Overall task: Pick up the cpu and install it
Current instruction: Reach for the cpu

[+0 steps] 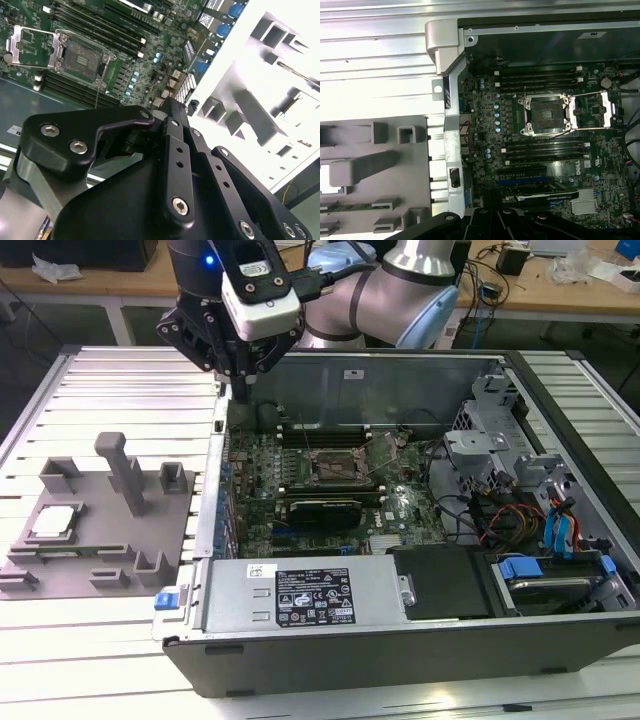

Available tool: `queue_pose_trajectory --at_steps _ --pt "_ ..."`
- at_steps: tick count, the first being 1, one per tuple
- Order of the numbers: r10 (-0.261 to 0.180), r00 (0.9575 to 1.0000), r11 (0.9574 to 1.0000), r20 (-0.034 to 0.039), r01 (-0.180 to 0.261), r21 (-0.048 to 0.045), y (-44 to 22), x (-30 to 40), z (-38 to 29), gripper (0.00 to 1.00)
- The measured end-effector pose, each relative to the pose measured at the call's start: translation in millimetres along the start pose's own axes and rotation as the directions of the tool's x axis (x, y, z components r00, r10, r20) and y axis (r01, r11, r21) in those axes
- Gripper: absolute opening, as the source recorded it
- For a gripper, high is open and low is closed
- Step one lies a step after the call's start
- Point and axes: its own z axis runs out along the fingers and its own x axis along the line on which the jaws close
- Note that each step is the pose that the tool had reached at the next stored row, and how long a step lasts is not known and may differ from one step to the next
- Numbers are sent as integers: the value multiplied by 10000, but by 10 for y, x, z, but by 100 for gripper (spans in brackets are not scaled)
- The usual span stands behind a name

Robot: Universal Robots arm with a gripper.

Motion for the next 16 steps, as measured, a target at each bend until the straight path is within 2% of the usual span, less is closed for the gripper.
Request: queue_pose_trajectory --at_steps 4,9,16 --pt "1 10000 10000 0 -1 0 -3 40 -1 11" --pt "1 10000 10000 0 -1 0 -10 129 -3 11" --pt "2 10000 10000 0 -2 0 -15 204 -5 11"
